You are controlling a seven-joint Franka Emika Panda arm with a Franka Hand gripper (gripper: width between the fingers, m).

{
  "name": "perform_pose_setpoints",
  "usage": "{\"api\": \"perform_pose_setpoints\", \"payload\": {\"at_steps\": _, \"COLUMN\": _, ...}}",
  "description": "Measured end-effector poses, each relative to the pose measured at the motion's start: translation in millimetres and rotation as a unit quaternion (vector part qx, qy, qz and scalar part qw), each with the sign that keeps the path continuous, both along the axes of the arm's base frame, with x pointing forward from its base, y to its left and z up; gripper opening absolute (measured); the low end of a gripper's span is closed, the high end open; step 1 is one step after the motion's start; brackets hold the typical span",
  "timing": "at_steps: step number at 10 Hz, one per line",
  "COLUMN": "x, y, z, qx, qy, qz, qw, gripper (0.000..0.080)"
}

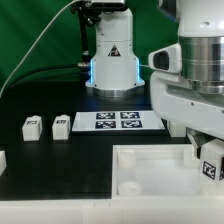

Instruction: Assemble one leg

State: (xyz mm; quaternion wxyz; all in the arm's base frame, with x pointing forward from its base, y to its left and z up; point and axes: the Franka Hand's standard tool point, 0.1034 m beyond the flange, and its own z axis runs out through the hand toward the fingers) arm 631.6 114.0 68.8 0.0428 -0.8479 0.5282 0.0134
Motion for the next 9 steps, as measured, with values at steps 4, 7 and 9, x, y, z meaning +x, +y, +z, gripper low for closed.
{"api": "perform_pose_setpoints", "payload": {"at_steps": 4, "x": -3.5, "y": -0.4, "z": -2.5, "qx": 0.067, "qy": 0.023, "qz": -0.311, "qw": 0.948, "gripper": 0.0297}}
{"api": "perform_pose_setpoints", "payload": {"at_steps": 7, "x": -4.9, "y": 1.5, "z": -3.7, "qx": 0.065, "qy": 0.021, "qz": -0.286, "qw": 0.956, "gripper": 0.0297}}
{"api": "perform_pose_setpoints", "payload": {"at_steps": 9, "x": -6.8, "y": 7.5, "z": -4.4, "qx": 0.051, "qy": 0.002, "qz": -0.135, "qw": 0.99, "gripper": 0.0518}}
